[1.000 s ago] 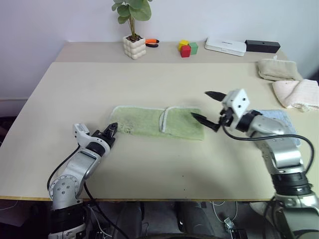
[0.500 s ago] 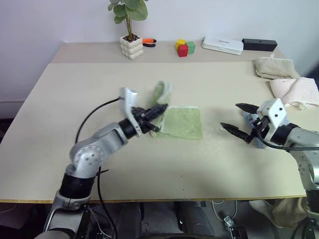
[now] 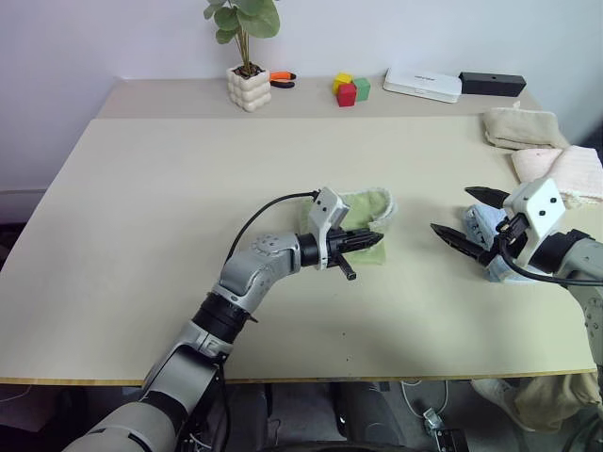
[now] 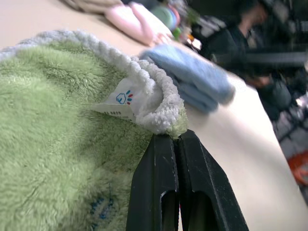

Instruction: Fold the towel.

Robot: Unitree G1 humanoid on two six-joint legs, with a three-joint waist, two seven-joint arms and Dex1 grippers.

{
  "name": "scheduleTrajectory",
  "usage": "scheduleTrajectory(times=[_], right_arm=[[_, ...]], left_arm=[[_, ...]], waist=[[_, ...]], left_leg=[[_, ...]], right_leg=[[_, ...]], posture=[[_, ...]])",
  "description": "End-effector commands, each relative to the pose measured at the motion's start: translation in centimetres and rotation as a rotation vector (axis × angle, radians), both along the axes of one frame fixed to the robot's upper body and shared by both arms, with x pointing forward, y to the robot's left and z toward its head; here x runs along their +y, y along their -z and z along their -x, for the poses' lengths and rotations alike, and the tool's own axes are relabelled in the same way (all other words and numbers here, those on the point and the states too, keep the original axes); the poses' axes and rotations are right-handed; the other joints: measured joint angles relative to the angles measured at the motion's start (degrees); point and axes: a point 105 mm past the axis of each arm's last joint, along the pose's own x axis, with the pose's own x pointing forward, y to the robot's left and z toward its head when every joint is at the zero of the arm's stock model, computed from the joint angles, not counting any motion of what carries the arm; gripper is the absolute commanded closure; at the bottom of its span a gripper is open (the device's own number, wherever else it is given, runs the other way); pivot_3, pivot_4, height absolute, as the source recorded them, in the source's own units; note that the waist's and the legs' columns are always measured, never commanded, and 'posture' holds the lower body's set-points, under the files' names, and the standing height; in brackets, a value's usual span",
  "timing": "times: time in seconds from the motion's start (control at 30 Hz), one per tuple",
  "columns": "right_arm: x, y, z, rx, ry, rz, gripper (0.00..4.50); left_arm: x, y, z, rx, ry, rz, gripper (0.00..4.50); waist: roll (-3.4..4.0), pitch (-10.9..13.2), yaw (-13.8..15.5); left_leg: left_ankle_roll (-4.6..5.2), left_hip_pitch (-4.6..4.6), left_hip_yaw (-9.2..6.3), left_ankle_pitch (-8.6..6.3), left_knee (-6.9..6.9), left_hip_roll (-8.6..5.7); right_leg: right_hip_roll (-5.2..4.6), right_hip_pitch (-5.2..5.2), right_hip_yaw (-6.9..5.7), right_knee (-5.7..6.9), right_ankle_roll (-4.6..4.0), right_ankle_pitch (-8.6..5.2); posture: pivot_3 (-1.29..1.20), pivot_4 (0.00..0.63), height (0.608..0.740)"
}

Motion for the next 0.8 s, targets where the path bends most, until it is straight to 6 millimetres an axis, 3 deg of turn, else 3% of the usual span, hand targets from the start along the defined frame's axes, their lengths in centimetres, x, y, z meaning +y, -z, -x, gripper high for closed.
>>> scheduleTrajectory(times=[0.03,0.13,0.33,0.5,0.6,0.7,0.8], right_arm=[[0.0,-1.4,0.2,-0.063,0.01,-0.001,0.0],[0.1,-1.7,-0.1,-0.076,0.013,-0.011,0.0],[1.2,-1.9,-1.0,-0.085,-0.017,-0.022,0.0],[1.2,-3.1,-2.6,-0.158,0.043,-0.095,0.0],[2.0,-3.9,-3.3,-0.197,0.075,-0.184,0.0],[3.3,-4.4,-3.6,-0.208,0.088,-0.289,0.88],[5.1,-4.4,-3.9,-0.217,0.11,-0.386,2.31]], left_arm=[[0.1,0.3,0.6,-0.028,0.044,-0.023,4.22],[0.3,0.5,1.0,-0.009,0.079,-0.027,3.13],[1.3,-1.0,1.4,-0.01,0.112,0.005,0.11],[2.7,-4.7,1.4,-0.004,0.094,0.122,0.04],[4.8,-7.1,-1.4,-0.015,-0.096,0.228,0.04],[6.8,-8.6,-3.0,0.02,-0.223,0.346,0.91],[8.0,-8.6,-4.7,0.024,-0.374,0.386,2.39]], waist=[[0.0,0.0,0.1],[0.0,0.0,0.1],[0.01,0.0,-0.1],[0.02,0.0,-0.2],[0.02,0.0,0.0],[0.01,0.0,0.0],[0.02,0.0,0.0]], left_leg=[[0.0,0.0,0.0,0.0,0.0,0.0],[0.0,0.0,0.0,0.0,0.0,0.0],[0.0,0.02,-0.01,0.0,0.01,0.0],[0.0,0.02,-0.01,0.0,0.02,0.01],[0.0,0.03,-0.03,0.0,0.04,0.02],[0.0,0.02,-0.05,0.01,0.04,0.02],[0.0,0.02,-0.07,0.01,0.01,0.02]], right_leg=[[0.0,0.0,0.0,0.0,0.0,0.0],[-0.01,0.0,0.0,0.0,0.01,0.0],[0.0,0.0,0.0,0.06,0.02,0.0],[-0.01,-0.02,0.0,0.12,0.03,0.01],[0.0,-0.02,-0.01,0.16,0.04,0.01],[-0.01,-0.02,-0.03,0.16,0.04,0.01],[-0.01,-0.03,-0.05,0.17,0.05,0.0]], posture=[[0.0,0.15,0.74],[0.0,0.15,0.74],[0.0,0.15,0.74],[0.0,0.15,0.74],[0.0,0.15,0.74],[0.0,0.15,0.74],[0.0,0.15,0.74]])
